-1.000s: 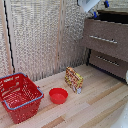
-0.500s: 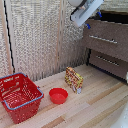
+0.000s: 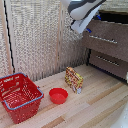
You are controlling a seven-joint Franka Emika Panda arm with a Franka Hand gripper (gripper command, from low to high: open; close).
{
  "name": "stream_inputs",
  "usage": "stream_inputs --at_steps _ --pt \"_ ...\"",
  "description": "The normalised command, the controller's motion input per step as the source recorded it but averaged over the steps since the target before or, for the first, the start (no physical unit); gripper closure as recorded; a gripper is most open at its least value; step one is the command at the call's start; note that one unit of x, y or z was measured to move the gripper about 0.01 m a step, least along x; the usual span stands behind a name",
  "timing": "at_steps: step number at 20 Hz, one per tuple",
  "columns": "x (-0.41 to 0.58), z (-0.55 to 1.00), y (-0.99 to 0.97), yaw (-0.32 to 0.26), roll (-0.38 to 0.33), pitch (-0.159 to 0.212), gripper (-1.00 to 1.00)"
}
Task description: Compassionately, move the pinch receptors towards pink recepticle. Embrace the recepticle delicately and rise accordingly. Progress forward guided by applied tension and move towards the highest section of the storage unit. Place the recepticle delicately and shut the storage unit.
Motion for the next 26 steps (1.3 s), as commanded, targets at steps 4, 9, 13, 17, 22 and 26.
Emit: stream_inputs --at_steps 4,9,13,17,22,26 --pt "-0.293 -0.15 0.05 0.111 -0.348 0.0 -1.0" --pt "-0.454 -0.34 0.27 0.076 -0.231 -0.001 -1.0" --pt "-0.483 -0.33 0.37 0.057 -0.2 0.0 -1.0" --pt "-0.556 -0.2 0.08 0.07 -0.184 -0.013 -1.0" --pt "-0.139 -0.24 -0.42 0.126 -0.126 -0.003 -1.0" --pt "0.01 -0.11 -0.47 0.145 -0.123 0.0 -1.0"
